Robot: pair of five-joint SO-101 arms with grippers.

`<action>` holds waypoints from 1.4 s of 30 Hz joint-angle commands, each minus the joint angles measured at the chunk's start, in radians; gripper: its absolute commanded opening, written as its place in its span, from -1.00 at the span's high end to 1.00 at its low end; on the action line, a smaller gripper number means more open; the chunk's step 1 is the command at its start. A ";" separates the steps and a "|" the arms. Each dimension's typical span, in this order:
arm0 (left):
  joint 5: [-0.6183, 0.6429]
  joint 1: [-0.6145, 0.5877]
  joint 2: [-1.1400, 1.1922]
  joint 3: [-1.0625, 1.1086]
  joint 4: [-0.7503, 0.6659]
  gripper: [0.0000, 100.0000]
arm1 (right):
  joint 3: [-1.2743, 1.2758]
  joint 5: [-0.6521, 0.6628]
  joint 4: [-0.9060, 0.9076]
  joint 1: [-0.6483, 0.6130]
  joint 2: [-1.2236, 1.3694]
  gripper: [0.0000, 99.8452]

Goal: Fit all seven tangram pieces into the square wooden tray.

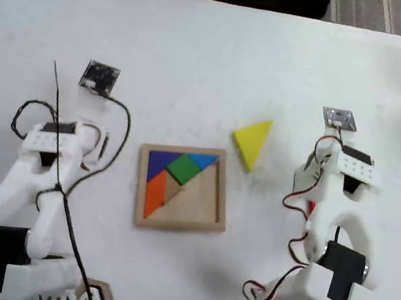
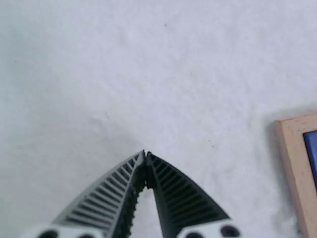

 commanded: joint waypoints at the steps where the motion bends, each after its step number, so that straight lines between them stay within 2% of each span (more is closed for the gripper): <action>1: 0.006 0.013 -0.007 -0.017 -0.020 0.95 | -0.075 -0.008 0.068 -0.004 -0.045 0.38; 5: 0.006 0.013 -0.007 -0.017 -0.020 0.95 | -0.132 -0.094 0.145 -0.005 -0.045 0.35; 10: 0.006 0.013 -0.007 -0.017 -0.020 0.95 | -0.138 -0.114 0.150 -0.004 -0.033 0.12; 17: 0.006 0.013 -0.007 -0.017 -0.020 0.95 | -0.215 -0.083 0.127 0.005 0.150 0.12; 25: 0.006 0.013 -0.008 -0.017 -0.018 0.95 | -0.443 -0.064 0.282 0.008 0.352 0.12; 27: 0.006 0.013 -0.008 -0.017 -0.018 0.95 | -0.485 -0.064 0.311 0.010 0.386 0.16; 31: 0.006 0.013 -0.008 -0.017 -0.017 0.95 | -0.529 -0.068 0.337 0.012 0.424 0.44; 42: 0.006 0.013 -0.008 -0.015 -0.017 0.95 | -0.526 -0.072 0.334 0.036 0.424 0.52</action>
